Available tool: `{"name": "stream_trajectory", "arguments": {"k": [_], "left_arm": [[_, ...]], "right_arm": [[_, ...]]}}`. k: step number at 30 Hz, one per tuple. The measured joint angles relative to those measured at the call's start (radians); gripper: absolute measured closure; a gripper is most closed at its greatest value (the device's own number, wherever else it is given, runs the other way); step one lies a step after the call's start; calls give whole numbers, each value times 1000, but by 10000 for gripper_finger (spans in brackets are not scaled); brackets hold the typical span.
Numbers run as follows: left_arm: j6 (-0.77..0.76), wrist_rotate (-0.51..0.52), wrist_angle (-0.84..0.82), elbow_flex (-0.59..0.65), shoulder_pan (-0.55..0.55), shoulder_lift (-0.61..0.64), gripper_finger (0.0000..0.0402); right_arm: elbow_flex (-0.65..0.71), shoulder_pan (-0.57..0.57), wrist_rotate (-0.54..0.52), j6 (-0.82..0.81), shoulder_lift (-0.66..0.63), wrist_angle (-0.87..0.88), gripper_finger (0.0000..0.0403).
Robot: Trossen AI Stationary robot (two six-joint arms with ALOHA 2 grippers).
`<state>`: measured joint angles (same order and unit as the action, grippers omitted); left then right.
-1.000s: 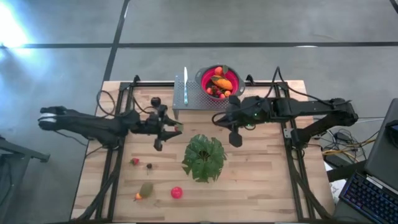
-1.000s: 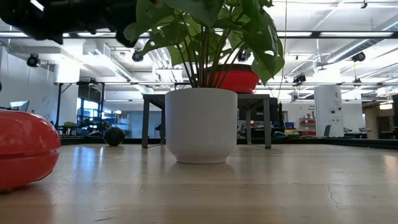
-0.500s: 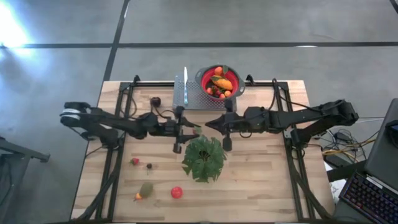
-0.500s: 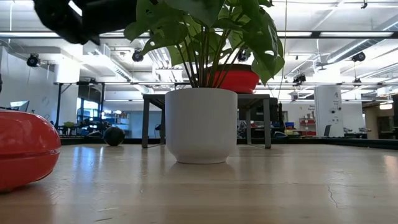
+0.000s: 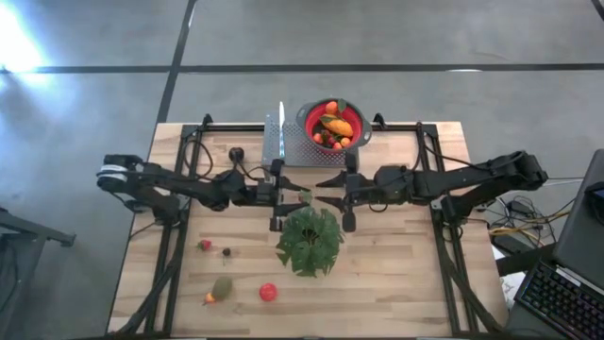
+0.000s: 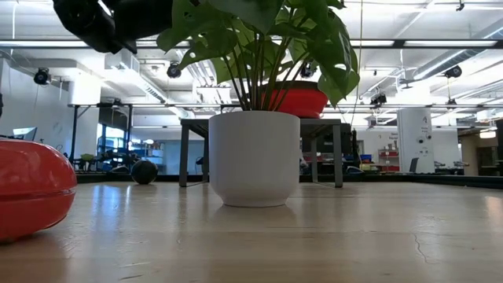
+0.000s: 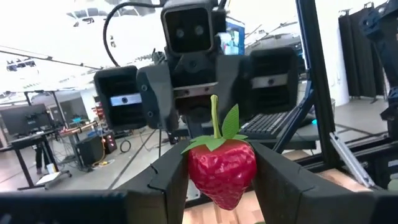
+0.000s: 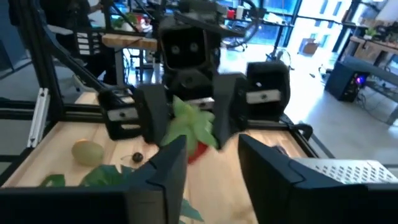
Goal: Pick & Place Fruit
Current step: Put the red strawberry into the red strainer bowl on the shelf
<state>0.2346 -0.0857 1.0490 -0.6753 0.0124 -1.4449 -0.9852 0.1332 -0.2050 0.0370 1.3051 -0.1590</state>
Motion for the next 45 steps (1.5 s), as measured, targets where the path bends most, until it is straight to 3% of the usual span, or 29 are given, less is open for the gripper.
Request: {"name": "stream_trajectory", "arguments": {"k": [7, 13, 20, 33, 45], "left_arm": [[17, 1, 0, -26, 0, -36, 245], [39, 1, -1, -71, 0, -68, 245], [54, 0, -4, -87, 0, -72, 245], [54, 5, -7, -86, -1, -73, 245], [40, 44, -31, -86, -3, -72, 223]], "right_arm": [[-2, 14, 1, 38, 12, -39, 213], [-2, 14, 1, 52, 29, -59, 207], [-2, 14, 0, 57, 31, -63, 250], [-2, 14, 6, 61, 30, -61, 388], [-21, 13, 6, 61, 30, -50, 394]]}}
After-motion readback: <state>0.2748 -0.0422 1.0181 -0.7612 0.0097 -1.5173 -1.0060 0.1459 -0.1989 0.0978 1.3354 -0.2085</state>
